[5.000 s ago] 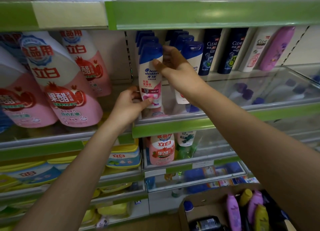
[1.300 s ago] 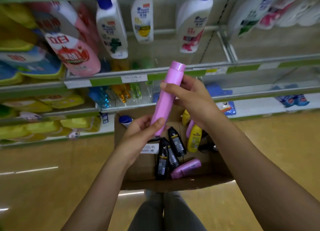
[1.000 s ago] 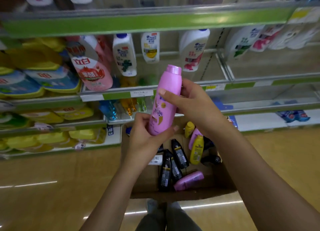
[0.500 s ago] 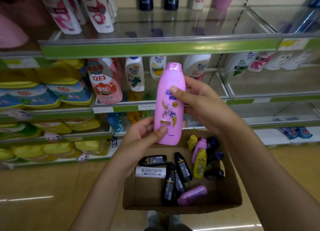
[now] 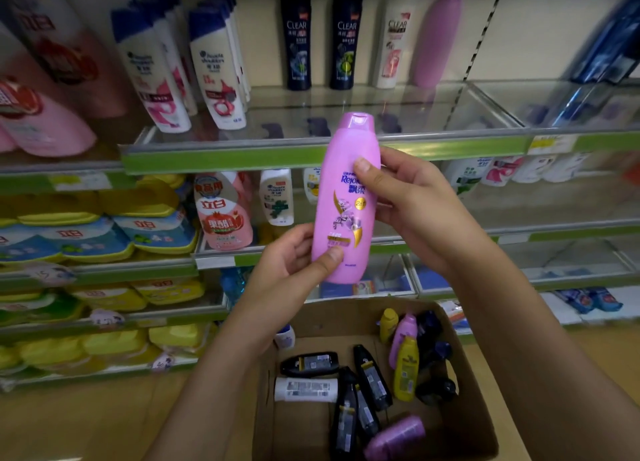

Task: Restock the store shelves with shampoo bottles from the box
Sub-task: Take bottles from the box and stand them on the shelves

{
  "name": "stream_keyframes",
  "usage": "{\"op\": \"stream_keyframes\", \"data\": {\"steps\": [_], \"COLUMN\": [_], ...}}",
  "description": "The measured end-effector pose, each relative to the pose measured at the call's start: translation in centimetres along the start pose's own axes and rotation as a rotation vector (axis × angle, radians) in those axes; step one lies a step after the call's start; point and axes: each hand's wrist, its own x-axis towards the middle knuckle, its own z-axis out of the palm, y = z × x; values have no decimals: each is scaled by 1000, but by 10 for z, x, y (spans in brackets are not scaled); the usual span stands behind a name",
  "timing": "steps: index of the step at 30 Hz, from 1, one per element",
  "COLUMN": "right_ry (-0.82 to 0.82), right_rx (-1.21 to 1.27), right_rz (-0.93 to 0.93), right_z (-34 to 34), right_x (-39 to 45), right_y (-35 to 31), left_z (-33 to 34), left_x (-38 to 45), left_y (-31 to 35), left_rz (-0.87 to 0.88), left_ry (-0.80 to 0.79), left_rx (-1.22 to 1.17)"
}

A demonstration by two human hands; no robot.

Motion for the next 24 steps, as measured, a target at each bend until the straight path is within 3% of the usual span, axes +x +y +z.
{"op": "stream_keyframes", "data": {"steps": [12,24], "right_ry": [77,132], "right_rx": [49,61], "right_rz": [-107,-228], "right_z": [-11,-105], "right_x": [-3,26], "right_y": [-31,-59], "left_z": [7,89], "left_x": [22,106], "left_y": [32,53], "left_rz": [78,164], "left_ry": [-99,-93], "left_rx": [108,156]}}
